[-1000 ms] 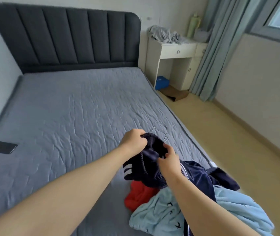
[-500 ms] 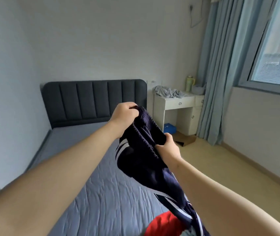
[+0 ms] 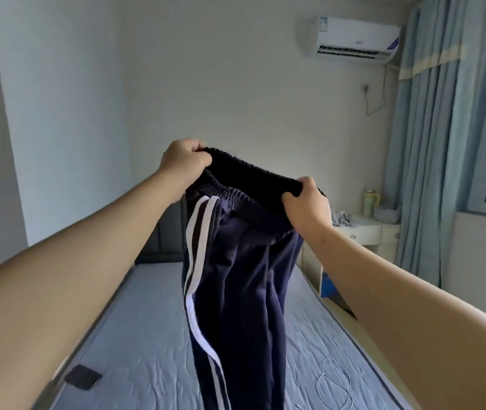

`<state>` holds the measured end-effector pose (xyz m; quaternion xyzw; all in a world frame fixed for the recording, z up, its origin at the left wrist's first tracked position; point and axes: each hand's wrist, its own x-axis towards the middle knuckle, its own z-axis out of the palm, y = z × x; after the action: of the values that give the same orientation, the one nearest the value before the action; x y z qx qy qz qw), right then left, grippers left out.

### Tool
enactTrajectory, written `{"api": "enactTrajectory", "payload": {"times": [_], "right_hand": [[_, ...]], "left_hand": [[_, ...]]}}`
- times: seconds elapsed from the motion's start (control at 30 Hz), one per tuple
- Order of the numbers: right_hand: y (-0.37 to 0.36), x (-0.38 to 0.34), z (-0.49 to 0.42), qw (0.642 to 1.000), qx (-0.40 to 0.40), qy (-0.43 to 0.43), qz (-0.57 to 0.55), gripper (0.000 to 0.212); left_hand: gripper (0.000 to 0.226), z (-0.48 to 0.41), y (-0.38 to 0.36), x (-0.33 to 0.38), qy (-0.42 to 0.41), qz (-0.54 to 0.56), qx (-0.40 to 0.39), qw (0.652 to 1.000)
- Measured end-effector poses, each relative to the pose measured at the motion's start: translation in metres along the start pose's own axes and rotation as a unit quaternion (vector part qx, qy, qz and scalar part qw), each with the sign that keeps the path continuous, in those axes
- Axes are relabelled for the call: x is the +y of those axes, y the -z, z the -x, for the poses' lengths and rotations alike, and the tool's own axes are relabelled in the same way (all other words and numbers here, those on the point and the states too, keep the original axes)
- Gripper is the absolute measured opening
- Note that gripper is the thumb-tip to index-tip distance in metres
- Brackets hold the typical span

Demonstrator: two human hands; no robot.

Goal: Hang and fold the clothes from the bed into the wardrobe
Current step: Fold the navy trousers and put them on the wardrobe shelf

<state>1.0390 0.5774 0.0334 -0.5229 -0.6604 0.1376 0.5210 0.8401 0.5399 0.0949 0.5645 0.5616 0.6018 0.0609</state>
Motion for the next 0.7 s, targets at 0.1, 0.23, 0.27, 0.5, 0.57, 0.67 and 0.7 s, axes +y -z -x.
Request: {"api": "enactTrajectory", "payload": {"times": [0.1, 0.23, 0.27, 0.5, 0.57, 0.67, 0.7], "right_hand": [[-0.011, 0.017, 0.011, 0.997, -0.045, -0.053, 0.033, 0.04], [-0.034, 0.064, 0.049, 0.975, -0.169, -0.103, 0.099, 0.016], [-0.037, 0.075, 0.058, 0.967, -0.193, -0.102, 0.129, 0.01], [-0.049, 0.103, 0.086, 0.944, -0.223, -0.044, 0.24, 0.013], [-0.049, 0.106, 0.09, 0.946, -0.2, -0.024, 0.253, 0.01], [-0.053, 0.118, 0.1, 0.951, -0.19, -0.052, 0.237, 0.009], [-0.056, 0.123, 0.103, 0.952, -0.196, -0.071, 0.226, 0.009]], "left_hand": [[0.018, 0.023, -0.007, -0.034, 0.045, -0.08, -0.118, 0.989], [0.028, 0.069, -0.021, -0.086, 0.114, -0.137, -0.238, 0.955], [0.029, 0.076, -0.022, -0.096, 0.136, -0.137, -0.25, 0.949], [0.035, 0.108, -0.015, -0.148, 0.123, -0.274, -0.303, 0.905], [0.036, 0.12, -0.012, -0.158, 0.095, -0.343, -0.361, 0.862], [0.031, 0.141, -0.003, -0.18, 0.118, -0.432, -0.377, 0.811], [0.029, 0.147, 0.0, -0.188, 0.141, -0.45, -0.371, 0.8]]}}
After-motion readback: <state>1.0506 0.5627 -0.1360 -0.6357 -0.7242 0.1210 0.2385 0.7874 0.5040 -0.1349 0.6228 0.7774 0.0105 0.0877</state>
